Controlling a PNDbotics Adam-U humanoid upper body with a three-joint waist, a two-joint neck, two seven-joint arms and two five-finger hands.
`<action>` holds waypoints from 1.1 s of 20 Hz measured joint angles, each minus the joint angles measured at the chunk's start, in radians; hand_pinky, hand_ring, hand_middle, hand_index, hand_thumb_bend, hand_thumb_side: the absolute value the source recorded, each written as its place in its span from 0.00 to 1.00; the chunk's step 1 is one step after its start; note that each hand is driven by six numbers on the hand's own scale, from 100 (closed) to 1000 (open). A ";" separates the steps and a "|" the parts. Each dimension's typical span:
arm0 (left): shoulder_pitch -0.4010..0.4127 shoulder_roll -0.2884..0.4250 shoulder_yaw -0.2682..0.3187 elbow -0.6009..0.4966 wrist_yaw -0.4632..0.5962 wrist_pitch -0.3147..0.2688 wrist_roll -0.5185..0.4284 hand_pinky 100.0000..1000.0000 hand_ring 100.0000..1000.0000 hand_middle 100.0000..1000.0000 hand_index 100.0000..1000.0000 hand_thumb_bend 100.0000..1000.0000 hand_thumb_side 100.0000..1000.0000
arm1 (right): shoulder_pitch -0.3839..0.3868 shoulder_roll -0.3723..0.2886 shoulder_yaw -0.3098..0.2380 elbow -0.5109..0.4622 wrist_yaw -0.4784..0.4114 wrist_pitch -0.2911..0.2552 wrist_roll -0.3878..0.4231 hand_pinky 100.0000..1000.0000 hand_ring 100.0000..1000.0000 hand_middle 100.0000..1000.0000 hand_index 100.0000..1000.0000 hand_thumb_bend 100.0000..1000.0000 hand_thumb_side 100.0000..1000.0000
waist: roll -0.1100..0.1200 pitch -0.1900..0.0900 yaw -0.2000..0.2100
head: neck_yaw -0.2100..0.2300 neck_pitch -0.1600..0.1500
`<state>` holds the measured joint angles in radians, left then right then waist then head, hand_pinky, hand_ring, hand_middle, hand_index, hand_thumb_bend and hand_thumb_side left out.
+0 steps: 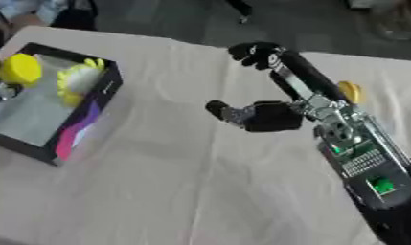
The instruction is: Pick up the objects with one hand, pass them to the other hand, and then place them into the box on the other side of the table.
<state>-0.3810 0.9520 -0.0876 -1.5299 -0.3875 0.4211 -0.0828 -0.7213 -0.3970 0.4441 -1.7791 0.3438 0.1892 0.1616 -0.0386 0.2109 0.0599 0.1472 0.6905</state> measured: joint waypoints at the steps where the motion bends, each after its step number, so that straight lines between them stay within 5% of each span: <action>1: -0.013 -0.005 -0.004 0.026 -0.010 -0.015 -0.016 0.74 0.64 0.54 0.64 0.69 0.03 | 0.000 -0.004 -0.004 -0.006 -0.003 0.001 -0.004 0.83 0.81 0.77 0.86 0.46 0.43 | -0.001 0.001 -0.002 | -0.004 0.000; 6: -0.068 -0.028 -0.016 0.139 -0.081 -0.073 -0.078 0.82 0.81 0.76 0.81 1.00 0.30 | 0.000 -0.026 -0.021 -0.022 -0.007 0.010 -0.019 0.83 0.81 0.77 0.87 0.47 0.43 | -0.010 0.008 -0.008 | -0.040 0.001; 11: -0.085 -0.039 -0.016 0.165 -0.126 -0.096 -0.092 0.81 0.79 0.73 0.79 0.97 0.31 | 0.011 -0.056 -0.048 -0.023 -0.007 0.021 -0.037 0.83 0.81 0.78 0.87 0.47 0.42 | -0.011 0.014 -0.009 | -0.124 0.008; 16: -0.085 -0.040 -0.002 0.119 -0.098 -0.102 -0.058 0.77 0.72 0.65 0.71 0.84 0.29 | 0.012 -0.115 -0.128 0.016 -0.007 0.034 -0.044 0.85 0.83 0.79 0.86 0.49 0.42 | -0.011 0.014 -0.009 | -0.209 0.017; 22: -0.084 -0.040 0.004 0.015 -0.021 -0.105 0.011 0.77 0.71 0.64 0.70 0.83 0.30 | -0.133 -0.211 -0.223 0.241 0.017 -0.029 0.215 0.88 0.89 0.85 0.88 0.49 0.43 | -0.011 0.014 -0.009 | -0.290 0.021</action>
<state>-0.4650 0.9124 -0.0834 -1.5153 -0.4089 0.3165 -0.0714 -0.8548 -0.6080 0.2209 -1.5379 0.3607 0.1600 0.3770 -0.0493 0.2252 0.0507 -0.1433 0.7111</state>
